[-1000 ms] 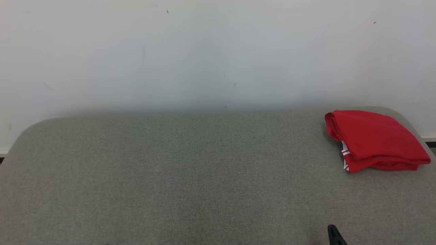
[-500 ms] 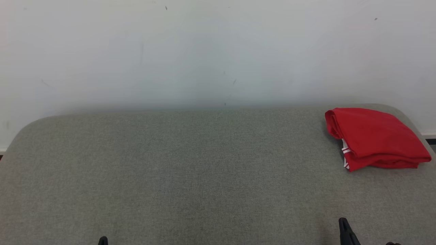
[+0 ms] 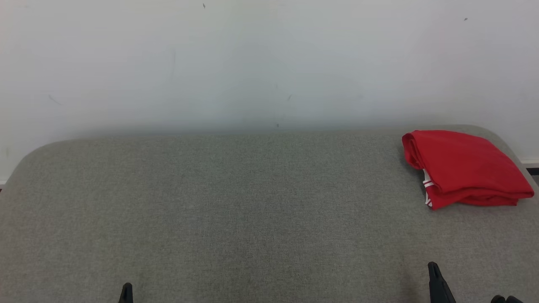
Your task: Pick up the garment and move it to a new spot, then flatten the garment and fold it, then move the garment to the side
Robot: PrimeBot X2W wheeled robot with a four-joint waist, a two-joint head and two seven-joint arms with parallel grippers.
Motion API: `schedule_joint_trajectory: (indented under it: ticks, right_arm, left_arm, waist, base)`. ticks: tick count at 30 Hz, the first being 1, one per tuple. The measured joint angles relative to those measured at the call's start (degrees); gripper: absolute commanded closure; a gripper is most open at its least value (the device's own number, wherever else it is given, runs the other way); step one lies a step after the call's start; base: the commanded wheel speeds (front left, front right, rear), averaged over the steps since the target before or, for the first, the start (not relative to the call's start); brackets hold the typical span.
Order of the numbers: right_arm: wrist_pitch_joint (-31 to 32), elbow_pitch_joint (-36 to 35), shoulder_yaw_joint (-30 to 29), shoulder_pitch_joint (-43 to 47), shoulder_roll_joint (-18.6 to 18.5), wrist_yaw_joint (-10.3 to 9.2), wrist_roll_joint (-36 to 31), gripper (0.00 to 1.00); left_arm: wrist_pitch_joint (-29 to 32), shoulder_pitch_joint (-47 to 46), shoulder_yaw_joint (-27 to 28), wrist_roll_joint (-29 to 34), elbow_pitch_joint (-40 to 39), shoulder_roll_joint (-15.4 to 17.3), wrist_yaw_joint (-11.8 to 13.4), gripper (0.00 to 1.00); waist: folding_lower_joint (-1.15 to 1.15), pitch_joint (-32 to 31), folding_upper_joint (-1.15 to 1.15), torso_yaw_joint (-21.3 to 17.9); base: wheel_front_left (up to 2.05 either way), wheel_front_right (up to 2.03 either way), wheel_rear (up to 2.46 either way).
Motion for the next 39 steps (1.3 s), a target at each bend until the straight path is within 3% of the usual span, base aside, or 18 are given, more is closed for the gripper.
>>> schedule_joint_trajectory:
  ticks: [39]
  right_arm:
    - [6.6, -2.7, -3.4, -2.3, -0.2, 0.00, 27.0, 1.00]
  left_arm:
    - [6.5, -5.4, -0.1, -26.1, 0.5, 0.0, 0.0, 1.00]
  waist:
    - [0.00, 1.9, -0.01, -0.3]
  base:
    - [0.00, 0.00, 0.00]
